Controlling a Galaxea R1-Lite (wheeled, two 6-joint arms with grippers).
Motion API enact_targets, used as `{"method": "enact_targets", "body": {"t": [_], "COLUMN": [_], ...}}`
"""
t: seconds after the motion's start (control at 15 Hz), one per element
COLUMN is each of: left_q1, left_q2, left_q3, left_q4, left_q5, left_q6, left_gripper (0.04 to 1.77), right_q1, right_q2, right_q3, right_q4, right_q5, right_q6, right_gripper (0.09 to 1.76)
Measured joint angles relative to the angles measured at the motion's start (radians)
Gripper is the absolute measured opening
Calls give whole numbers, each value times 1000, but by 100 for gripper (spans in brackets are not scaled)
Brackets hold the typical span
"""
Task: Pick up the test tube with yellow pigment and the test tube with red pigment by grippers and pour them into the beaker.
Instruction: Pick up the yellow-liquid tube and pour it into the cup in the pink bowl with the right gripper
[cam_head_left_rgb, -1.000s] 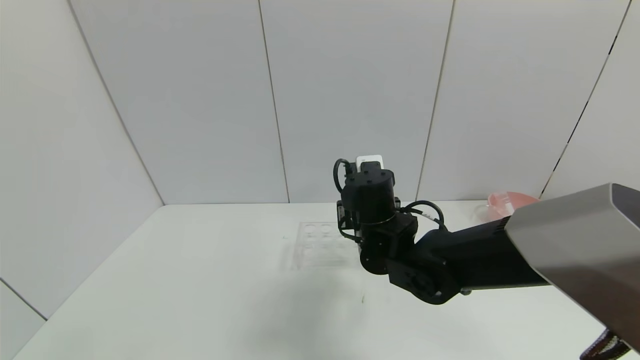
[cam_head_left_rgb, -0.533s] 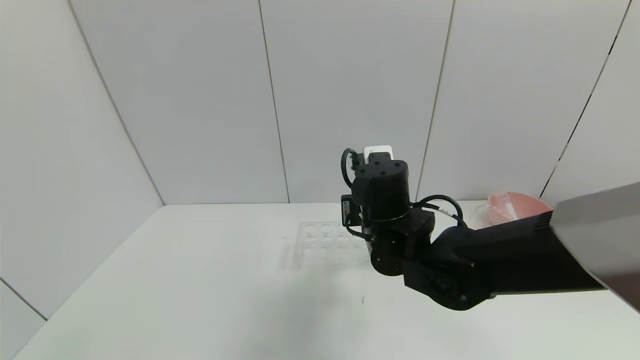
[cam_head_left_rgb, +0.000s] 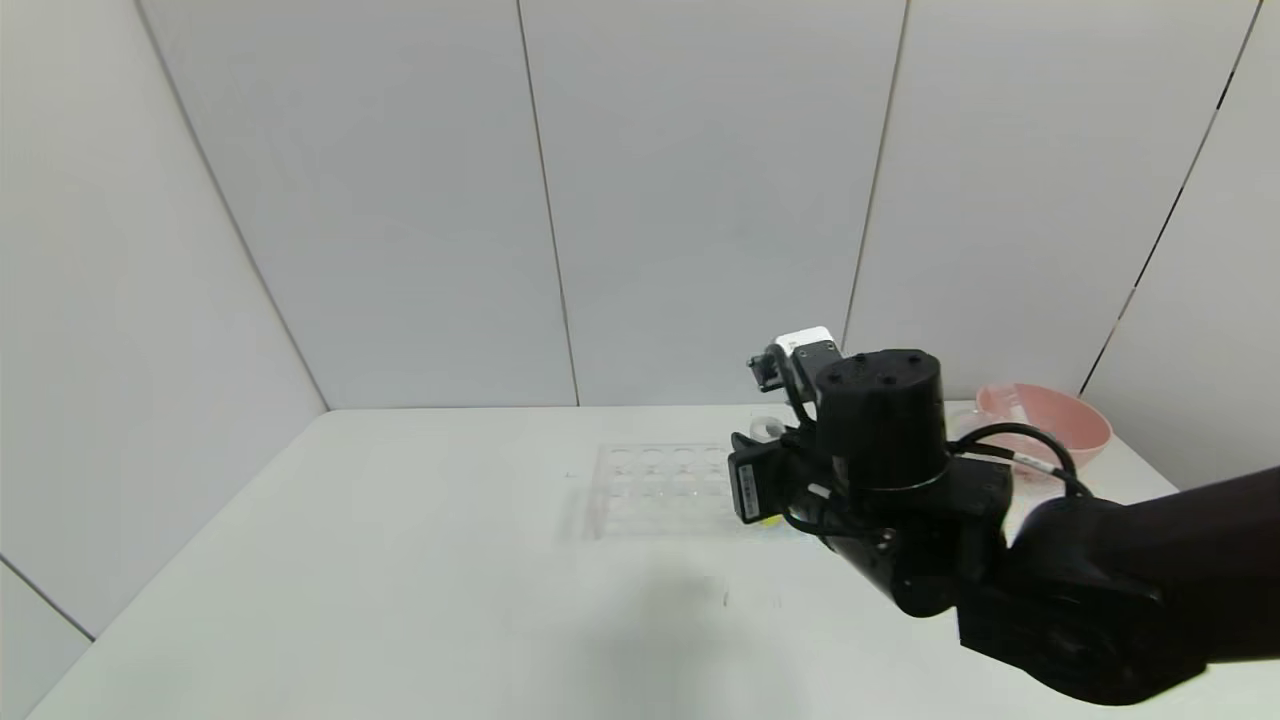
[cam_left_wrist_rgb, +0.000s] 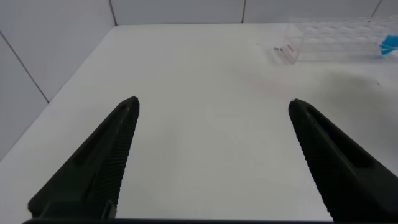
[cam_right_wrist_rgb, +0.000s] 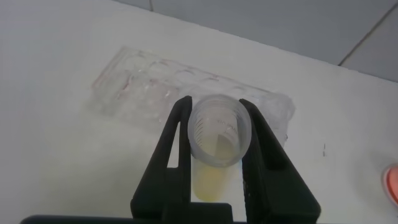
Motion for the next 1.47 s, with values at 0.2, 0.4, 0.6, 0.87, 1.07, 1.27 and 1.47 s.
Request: {"method": "enact_targets", "body": {"t": [0.2,0.4,0.6,0.87,1.07,1.27,1.47], "left_q1": [0,0,0,0,0,0,0], "left_q2": [0,0,0,0,0,0,0], "left_q3": [0,0,0,0,0,0,0], "left_q4": [0,0,0,0,0,0,0], "left_q5": [0,0,0,0,0,0,0], "left_q6": [0,0,0,0,0,0,0], "left_gripper": [172,172,172,172,172,172,172], "right_q1": [-83,-243,-438,-707,-871,-965,-1016], "right_q2": [-136,-249,-327,-379,-373,-325,-248], "right_q3": [142,246,285,272,202,95,0], "right_q4": [11,17,92,217,359,445,502], "right_q5": [227,453,626,867,974,1019,1024], "right_q6": [-42,-129,-232,-429,-584,-667,-789], "right_gripper": [53,53,53,53,53,53,53]}}
